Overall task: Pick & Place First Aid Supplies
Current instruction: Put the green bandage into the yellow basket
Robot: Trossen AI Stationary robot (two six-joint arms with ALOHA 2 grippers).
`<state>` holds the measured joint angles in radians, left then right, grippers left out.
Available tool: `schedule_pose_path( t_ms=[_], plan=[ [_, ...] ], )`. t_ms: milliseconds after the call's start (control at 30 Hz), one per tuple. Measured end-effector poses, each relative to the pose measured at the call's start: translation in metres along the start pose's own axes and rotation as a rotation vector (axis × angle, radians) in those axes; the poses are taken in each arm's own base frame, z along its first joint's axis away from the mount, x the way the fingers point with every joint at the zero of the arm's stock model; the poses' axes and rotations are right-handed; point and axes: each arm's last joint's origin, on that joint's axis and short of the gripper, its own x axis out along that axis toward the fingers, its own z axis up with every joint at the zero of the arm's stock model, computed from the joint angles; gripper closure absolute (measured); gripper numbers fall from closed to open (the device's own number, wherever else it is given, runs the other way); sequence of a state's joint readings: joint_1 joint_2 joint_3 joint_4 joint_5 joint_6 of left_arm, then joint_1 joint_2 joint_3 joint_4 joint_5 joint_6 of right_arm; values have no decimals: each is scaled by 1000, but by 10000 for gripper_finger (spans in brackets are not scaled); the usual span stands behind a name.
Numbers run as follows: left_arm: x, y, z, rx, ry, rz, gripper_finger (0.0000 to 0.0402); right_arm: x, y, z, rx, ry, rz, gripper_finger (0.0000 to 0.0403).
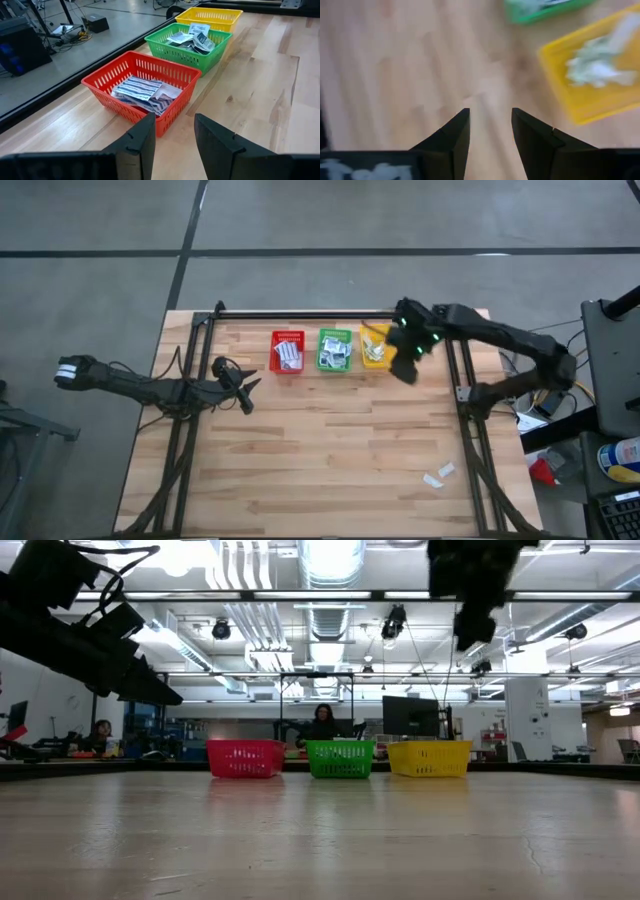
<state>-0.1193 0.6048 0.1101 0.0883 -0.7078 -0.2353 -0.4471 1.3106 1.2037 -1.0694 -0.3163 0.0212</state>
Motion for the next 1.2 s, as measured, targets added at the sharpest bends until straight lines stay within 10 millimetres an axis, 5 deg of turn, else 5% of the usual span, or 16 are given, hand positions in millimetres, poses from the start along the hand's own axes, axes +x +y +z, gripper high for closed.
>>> schedule_pose_path(
  t_ms=[267,633,1200],
  plan=[
    [0,0,-1,5,6,1,268,-3,72,-70,-61,94,146,273],
    [0,0,-1,5,6,1,268,34,108,-152,101,397,132,280],
    [0,0,-1,0,5,1,268,71,124,-195,346,547,-30,276]
  ],
)
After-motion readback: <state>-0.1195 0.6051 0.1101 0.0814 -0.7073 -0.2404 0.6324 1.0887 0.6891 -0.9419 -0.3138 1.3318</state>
